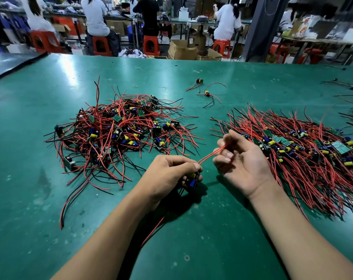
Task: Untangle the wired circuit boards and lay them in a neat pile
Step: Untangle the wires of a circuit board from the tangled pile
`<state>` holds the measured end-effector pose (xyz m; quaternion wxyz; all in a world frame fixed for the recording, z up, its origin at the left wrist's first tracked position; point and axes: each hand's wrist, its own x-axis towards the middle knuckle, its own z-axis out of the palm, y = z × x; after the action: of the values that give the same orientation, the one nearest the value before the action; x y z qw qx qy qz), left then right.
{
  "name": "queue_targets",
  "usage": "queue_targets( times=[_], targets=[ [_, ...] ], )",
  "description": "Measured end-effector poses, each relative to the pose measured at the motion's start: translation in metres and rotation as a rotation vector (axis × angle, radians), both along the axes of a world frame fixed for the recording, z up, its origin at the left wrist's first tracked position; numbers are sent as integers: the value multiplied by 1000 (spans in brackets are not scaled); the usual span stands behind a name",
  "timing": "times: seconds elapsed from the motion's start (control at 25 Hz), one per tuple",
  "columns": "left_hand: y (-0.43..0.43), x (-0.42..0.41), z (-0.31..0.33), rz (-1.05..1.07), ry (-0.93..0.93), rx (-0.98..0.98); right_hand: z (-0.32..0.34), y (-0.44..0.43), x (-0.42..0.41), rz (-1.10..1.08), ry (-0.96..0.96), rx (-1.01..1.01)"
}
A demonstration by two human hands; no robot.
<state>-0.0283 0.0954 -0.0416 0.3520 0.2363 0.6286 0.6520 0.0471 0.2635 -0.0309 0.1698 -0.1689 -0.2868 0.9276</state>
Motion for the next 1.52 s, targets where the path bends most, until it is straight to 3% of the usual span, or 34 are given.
queue_targets(
  times=[0.36, 0.52, 0.68, 0.8, 0.92, 1.16, 1.32, 1.52],
  targets=[
    [-2, -1, -1, -20, 2, 10, -1, 0, 2, 66, 36, -133],
    [0, -2, -2, 35, -14, 31, -9, -6, -3, -43, -119, 233],
    [2, -2, -4, 77, -25, 48, -20, -21, -3, 136, -133, 620],
    [2, -2, -6, 100, 4, 65, -24, -26, -2, 243, -168, 723],
    [0, -2, -6, 96, 37, 55, -25, -24, -3, 194, -200, 777],
    [0, -1, -3, 33, 63, -8, -26, -9, -7, -167, -237, 691],
    [0, -1, -2, 19, 44, 0, -24, -7, -12, -287, -185, 505],
    [0, 0, -3, -12, 69, -18, -21, -1, -12, -413, -182, 412]
  ],
)
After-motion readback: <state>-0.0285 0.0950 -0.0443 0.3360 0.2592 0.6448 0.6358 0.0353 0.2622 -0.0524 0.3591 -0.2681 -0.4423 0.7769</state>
